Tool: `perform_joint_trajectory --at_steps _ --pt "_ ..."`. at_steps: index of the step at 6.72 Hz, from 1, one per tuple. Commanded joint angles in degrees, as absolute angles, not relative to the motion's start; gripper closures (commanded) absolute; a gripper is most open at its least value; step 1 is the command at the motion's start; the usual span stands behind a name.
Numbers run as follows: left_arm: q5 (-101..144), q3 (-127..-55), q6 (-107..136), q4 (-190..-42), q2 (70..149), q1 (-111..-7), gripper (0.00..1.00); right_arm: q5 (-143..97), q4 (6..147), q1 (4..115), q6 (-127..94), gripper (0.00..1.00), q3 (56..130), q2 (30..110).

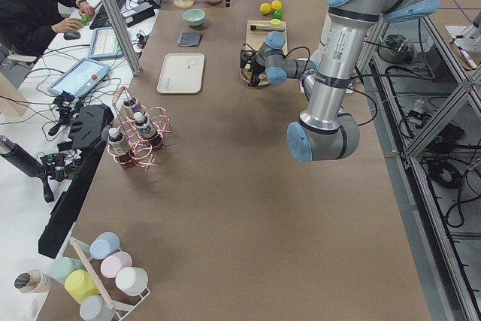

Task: Make sandwich and place on tray
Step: 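Release the bread and withdraw the right arm while the left gripper reaches the plate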

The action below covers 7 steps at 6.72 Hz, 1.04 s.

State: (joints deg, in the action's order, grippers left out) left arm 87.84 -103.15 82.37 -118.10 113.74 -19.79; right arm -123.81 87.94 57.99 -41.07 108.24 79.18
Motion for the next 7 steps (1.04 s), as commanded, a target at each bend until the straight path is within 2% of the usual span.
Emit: perform_joint_trajectory --at_steps 1,2,7 --pt "87.71 -101.17 82.18 -119.71 113.55 -19.6 0.42 -129.69 87.45 62.39 -34.81 0.0 108.37 82.87" --pt "87.71 -100.9 82.18 -120.14 113.73 -19.43 0.47 -130.68 87.45 63.1 -34.8 0.0 108.89 82.97" --pt "86.58 -100.46 82.27 -120.41 113.38 -16.62 0.48 -130.69 87.36 65.56 -29.62 0.0 108.72 86.13"
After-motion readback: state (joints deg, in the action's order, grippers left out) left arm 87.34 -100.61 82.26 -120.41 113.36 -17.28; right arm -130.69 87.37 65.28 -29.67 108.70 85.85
